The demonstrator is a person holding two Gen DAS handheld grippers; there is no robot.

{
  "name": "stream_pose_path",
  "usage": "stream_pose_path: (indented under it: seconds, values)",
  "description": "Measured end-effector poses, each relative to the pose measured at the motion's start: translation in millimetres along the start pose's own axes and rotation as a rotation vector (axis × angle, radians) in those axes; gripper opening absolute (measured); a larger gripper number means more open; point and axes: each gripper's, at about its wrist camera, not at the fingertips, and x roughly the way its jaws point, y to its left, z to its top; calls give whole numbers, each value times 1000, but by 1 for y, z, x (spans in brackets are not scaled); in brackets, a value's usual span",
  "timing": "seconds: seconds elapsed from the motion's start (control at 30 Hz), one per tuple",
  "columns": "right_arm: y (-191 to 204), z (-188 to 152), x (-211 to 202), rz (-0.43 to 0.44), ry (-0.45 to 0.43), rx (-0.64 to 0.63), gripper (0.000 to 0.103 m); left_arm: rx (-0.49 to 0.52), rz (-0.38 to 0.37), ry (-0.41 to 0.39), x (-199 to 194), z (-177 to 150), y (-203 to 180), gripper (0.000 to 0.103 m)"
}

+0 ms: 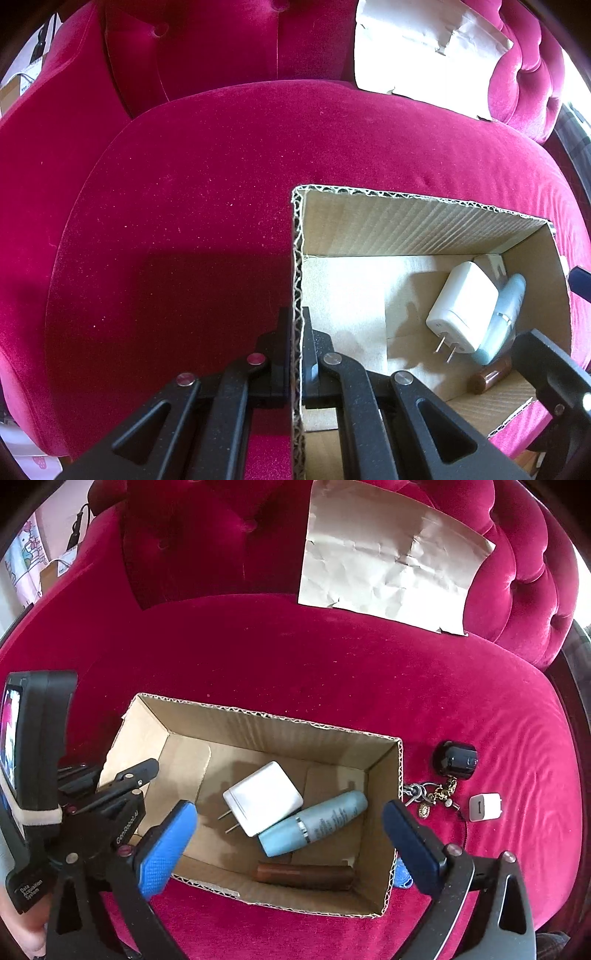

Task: Organize rigid objects
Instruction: 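Lower the white cylinder into the box and open the right gripper, then move the right gripper to the small white plug charger and grasp it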

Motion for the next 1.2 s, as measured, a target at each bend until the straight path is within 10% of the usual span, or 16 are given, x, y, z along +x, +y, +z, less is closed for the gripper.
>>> stream_pose_path:
  seconds: [1.2]
  values:
    - [-112,9,-29,-62,-61,63,103,10,15,-1,0,-1,1,2]
